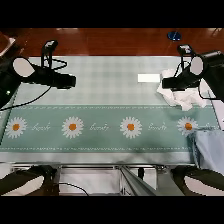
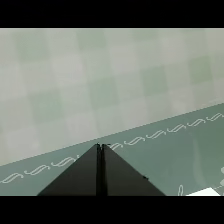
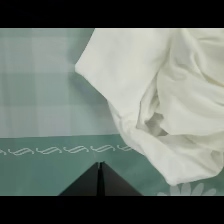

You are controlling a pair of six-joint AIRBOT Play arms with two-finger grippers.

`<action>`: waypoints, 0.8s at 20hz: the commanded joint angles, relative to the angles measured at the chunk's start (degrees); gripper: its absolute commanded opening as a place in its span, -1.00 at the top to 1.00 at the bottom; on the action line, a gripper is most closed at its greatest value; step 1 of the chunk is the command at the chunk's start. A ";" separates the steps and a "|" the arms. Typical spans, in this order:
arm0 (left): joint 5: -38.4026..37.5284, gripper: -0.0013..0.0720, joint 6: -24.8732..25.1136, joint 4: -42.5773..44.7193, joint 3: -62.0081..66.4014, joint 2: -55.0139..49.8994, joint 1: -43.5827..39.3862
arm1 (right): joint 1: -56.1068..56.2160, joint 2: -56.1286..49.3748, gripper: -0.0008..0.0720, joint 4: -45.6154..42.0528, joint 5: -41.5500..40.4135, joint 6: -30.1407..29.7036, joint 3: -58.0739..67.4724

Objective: Fold the shirts.

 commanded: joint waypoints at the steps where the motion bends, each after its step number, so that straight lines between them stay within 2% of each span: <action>1: 0.15 0.91 0.00 0.02 -0.02 -0.02 0.00 | 0.02 -0.04 0.92 0.02 -0.02 0.02 0.00; 4: 4.92 0.91 0.00 0.02 -0.02 -0.04 0.00 | 0.02 -0.04 0.92 -0.04 -1.40 0.00 0.00; 7: 10.34 0.90 0.00 -0.15 0.00 -0.22 -0.07 | 0.02 -0.07 0.86 -5.86 -9.25 0.09 0.00; 8: 12.66 0.73 0.00 -0.13 -0.02 -0.48 0.04 | 0.02 -0.24 0.37 -10.69 -11.50 1.60 0.00; 9: 14.75 0.01 0.00 -0.11 -0.02 -1.03 0.04 | -0.09 -0.63 -0.14 -16.48 -13.11 3.74 -0.02; 10: 16.33 -0.42 -0.04 -0.02 0.00 -1.81 0.02 | -0.92 -1.40 -0.15 -21.66 -13.97 5.51 0.00; 11: 16.92 -0.42 0.00 0.04 0.00 -2.49 0.04 | -2.95 -2.45 -0.15 -24.35 -14.25 8.63 0.00; 13: 16.90 -0.42 0.00 0.02 0.00 -3.65 0.02 | -8.96 -5.14 -0.15 -20.94 -14.12 13.29 0.00; 16: 17.22 -0.42 0.00 0.02 0.00 -5.27 0.00 | -18.03 -10.75 -0.15 -6.14 -14.62 9.94 0.00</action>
